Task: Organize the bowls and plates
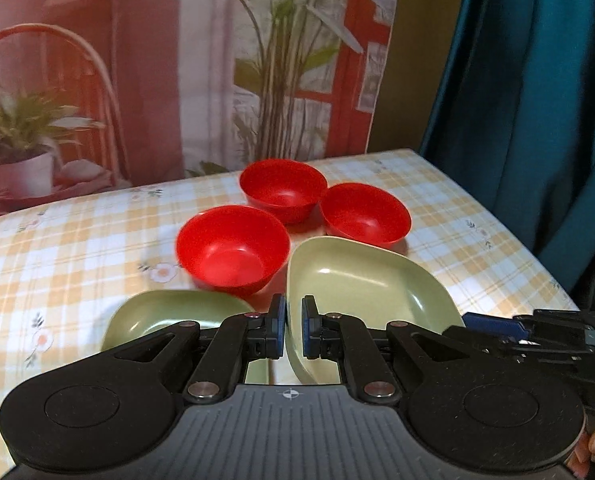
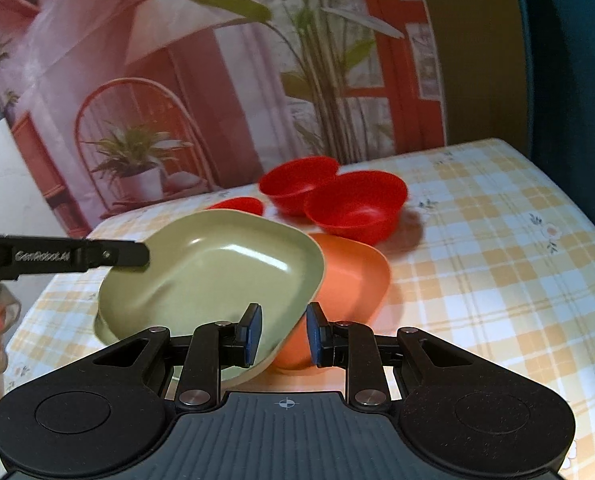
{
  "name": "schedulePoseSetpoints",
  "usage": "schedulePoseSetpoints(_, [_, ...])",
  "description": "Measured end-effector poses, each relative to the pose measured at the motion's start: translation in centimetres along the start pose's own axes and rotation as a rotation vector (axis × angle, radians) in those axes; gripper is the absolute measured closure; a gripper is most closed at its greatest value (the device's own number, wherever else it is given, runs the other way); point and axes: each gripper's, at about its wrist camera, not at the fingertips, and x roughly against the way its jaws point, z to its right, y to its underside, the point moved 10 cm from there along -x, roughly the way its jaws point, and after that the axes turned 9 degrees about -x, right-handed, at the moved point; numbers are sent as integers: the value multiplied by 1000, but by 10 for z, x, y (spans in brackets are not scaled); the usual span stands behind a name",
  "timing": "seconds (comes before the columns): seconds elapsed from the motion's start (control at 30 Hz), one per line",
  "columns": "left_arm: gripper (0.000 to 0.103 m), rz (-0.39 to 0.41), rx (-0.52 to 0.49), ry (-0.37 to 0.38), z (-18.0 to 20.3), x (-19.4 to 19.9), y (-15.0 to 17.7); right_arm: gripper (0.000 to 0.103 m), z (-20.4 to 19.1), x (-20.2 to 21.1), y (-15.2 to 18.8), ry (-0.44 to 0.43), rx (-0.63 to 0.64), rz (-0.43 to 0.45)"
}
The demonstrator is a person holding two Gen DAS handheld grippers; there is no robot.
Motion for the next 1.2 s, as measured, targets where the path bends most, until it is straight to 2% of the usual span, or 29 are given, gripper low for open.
schedulePoseSetpoints(0.2, [94, -50, -38, 28, 8, -36, -6, 80, 19, -15, -3, 44, -22, -11])
schedulePoseSetpoints(0.37, [94, -72, -28, 42, 10, -55, -5, 80, 26, -22, -9, 74, 0, 0])
schedulePoseSetpoints(0.8, [94, -96, -84, 21, 14, -80, -2, 80, 30, -39, -6, 142, 111, 22])
schedulePoseSetpoints(1.2, [94, -119, -123, 1, 15, -92, 6, 80, 32, -49, 2, 157, 137, 5])
